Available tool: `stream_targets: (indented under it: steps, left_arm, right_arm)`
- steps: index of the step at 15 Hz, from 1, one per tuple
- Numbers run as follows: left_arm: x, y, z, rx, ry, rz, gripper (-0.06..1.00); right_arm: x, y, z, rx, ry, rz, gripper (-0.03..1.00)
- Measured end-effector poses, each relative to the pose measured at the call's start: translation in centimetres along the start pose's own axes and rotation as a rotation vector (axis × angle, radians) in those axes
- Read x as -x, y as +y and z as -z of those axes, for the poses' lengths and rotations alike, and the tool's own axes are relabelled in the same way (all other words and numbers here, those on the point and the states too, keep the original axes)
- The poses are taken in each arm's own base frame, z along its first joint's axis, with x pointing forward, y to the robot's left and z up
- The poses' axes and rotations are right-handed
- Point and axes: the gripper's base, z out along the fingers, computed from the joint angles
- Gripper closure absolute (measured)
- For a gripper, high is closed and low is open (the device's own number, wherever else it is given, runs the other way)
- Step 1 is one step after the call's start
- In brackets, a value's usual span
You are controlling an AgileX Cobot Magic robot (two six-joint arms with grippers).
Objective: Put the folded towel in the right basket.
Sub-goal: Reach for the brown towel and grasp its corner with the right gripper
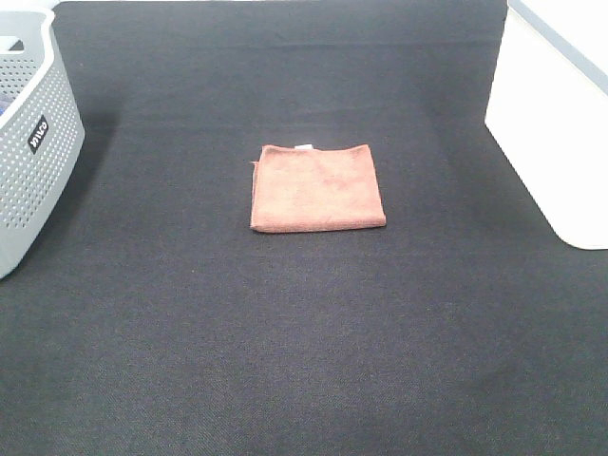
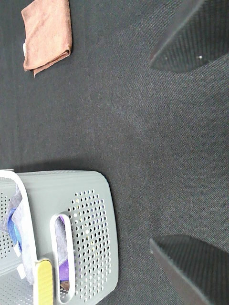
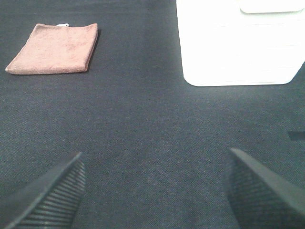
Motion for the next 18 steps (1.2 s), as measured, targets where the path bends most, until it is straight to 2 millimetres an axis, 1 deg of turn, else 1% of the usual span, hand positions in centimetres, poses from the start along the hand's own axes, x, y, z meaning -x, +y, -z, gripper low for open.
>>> stream_targets:
  steps: [18]
  left_arm:
    - [0.0,0.0,0.0,0.0,0.0,0.0,0.07]
  right_arm:
    - [0.0,0.0,0.0,0.0,0.0,0.0,0.21]
